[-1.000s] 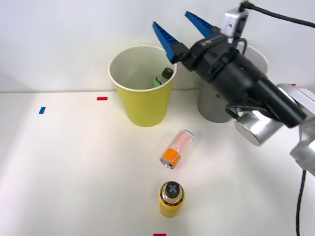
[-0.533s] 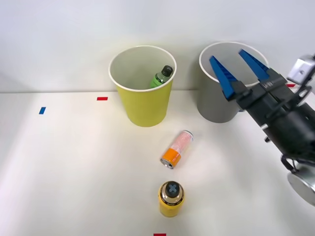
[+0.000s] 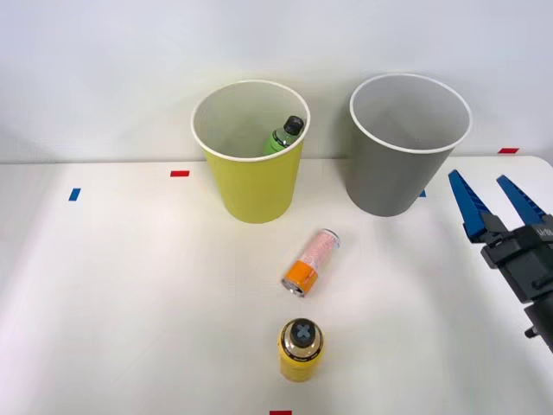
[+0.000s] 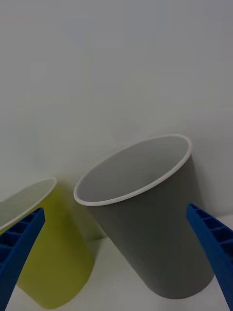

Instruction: Put cans in the gray bin, plastic bottles in the light green bin

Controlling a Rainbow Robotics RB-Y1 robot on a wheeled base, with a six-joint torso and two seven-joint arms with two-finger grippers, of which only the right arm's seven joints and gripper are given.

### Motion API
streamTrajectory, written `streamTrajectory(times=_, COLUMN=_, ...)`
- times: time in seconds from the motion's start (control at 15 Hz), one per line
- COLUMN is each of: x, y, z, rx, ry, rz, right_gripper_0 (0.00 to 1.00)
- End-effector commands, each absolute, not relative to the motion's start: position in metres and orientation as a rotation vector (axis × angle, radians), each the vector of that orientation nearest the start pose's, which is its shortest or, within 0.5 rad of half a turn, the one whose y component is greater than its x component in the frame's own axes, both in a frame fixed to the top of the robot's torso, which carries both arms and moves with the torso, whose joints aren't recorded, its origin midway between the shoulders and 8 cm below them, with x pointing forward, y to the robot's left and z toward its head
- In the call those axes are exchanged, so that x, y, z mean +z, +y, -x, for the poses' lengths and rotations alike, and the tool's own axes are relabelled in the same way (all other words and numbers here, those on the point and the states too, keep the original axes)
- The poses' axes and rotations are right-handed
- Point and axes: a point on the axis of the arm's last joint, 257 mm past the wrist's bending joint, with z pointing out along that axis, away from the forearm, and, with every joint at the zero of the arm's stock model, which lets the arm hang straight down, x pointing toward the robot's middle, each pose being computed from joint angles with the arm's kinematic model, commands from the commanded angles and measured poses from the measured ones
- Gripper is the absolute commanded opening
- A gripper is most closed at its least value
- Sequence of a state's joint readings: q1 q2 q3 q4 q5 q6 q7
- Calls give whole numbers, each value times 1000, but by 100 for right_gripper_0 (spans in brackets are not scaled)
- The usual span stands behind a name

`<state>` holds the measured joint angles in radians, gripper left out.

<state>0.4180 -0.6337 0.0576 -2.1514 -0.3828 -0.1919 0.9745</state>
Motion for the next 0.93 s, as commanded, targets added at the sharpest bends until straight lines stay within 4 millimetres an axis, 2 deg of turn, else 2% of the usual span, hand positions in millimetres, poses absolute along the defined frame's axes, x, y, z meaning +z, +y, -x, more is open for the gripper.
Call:
streamTrajectory(times=0.07, x=-107, y=-284, z=-403, rx=540, ry=1378, rz=-168, right_gripper_0=100)
streamTrajectory(times=0.33, x=-149, y=-299, z=-386, rx=504, ry=1454, rz=-282, right_gripper_0=100)
streamTrajectory(times=0.53, x=-169, y=-301, z=-388, rx=476, ry=1513, rz=-331, right_gripper_0=100)
streamTrajectory(times=0.93, x=-171, y=-301, z=-388, rx=431, ry=1482, rz=-373, right_gripper_0=100)
